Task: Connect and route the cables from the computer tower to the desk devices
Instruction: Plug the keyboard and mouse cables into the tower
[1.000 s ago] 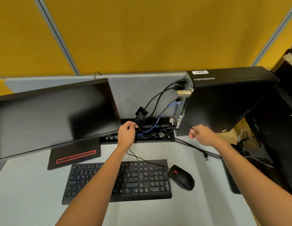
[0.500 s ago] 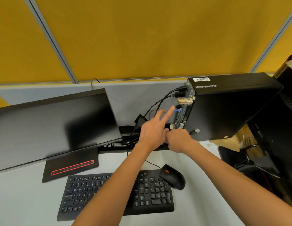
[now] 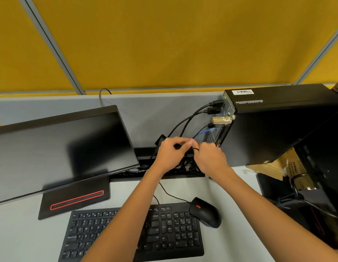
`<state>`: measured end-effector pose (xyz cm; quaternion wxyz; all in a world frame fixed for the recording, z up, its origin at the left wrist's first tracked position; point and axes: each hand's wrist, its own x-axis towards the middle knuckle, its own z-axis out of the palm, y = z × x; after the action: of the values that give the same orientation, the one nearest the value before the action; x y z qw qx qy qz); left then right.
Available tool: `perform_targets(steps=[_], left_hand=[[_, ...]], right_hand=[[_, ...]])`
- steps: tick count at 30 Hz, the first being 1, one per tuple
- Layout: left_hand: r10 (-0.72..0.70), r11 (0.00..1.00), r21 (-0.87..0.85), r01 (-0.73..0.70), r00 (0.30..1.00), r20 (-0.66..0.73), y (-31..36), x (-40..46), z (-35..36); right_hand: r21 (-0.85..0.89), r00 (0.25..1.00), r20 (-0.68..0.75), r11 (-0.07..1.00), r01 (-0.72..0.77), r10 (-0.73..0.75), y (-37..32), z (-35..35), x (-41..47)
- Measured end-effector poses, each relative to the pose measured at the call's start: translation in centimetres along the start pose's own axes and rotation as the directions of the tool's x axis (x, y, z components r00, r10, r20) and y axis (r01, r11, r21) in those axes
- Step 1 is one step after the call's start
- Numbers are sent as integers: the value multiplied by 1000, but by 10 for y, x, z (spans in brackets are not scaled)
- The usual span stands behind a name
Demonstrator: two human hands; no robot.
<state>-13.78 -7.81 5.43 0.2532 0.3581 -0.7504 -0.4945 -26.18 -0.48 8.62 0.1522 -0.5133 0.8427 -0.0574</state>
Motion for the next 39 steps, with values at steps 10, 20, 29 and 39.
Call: perform_targets(steps=[10, 20, 29, 39], left_hand=[[-97, 995, 16, 96, 988, 122, -7, 18, -13], [-216, 938, 181, 295, 907, -362, -24, 12, -17], [349, 799, 563, -212, 926, -145, 3, 4, -20], [120, 943, 320, -88, 989, -82, 10, 15, -3]], right_hand=[[-197, 978, 176, 977, -76, 111, 2, 4, 30], [442, 930, 171, 869, 223, -326, 12, 1, 38], [-103, 946, 244, 964, 245, -214, 10, -6, 34], [-167, 933, 246, 937, 307, -262, 4, -45, 18]])
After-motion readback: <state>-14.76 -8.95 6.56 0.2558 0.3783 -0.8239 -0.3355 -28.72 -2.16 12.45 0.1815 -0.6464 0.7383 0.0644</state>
